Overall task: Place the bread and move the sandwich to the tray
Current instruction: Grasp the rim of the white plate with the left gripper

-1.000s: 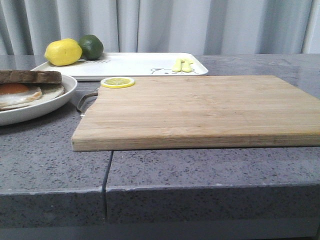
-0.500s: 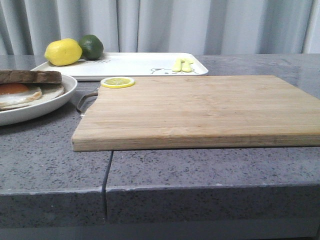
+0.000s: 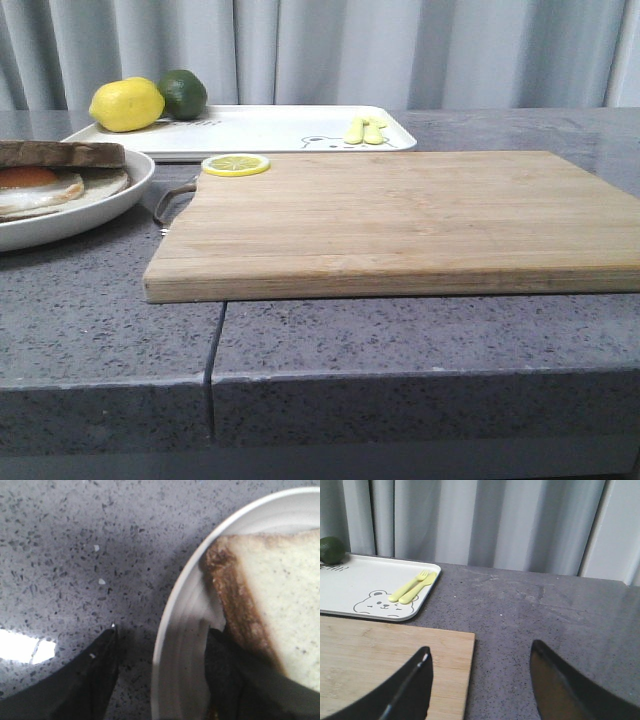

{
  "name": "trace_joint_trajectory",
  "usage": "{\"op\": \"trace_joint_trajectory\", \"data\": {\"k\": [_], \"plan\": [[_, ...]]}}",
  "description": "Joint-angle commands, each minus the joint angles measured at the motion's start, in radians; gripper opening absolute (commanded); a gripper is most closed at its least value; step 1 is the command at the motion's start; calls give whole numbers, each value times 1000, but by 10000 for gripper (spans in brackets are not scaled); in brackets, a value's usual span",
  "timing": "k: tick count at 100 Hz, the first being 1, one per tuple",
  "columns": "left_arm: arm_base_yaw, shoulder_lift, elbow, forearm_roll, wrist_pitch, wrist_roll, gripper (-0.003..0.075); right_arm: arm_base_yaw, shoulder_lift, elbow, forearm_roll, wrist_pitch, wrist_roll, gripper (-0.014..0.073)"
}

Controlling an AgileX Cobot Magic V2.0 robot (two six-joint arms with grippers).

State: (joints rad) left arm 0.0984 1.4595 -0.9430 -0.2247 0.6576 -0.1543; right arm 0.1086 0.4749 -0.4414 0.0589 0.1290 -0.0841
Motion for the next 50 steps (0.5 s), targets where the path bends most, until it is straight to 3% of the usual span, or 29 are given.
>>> {"op": "trace_joint_trajectory", "data": {"k": [1,27,34,50], "plan": [[2,-12,-20,-18,-11,-12,366,-4,2,-26,-9,-77,4,437],[2,-12,-20,-18,-7,-12,336,-4,2,-26,-9,-84,4,437],[2,-12,-20,-18,5,-12,260,-4,2,-26,-9,-84,4,437],[2,-12,-20,-18,18,-12,3,-4,2,-26,-9,-84,4,437]]}}
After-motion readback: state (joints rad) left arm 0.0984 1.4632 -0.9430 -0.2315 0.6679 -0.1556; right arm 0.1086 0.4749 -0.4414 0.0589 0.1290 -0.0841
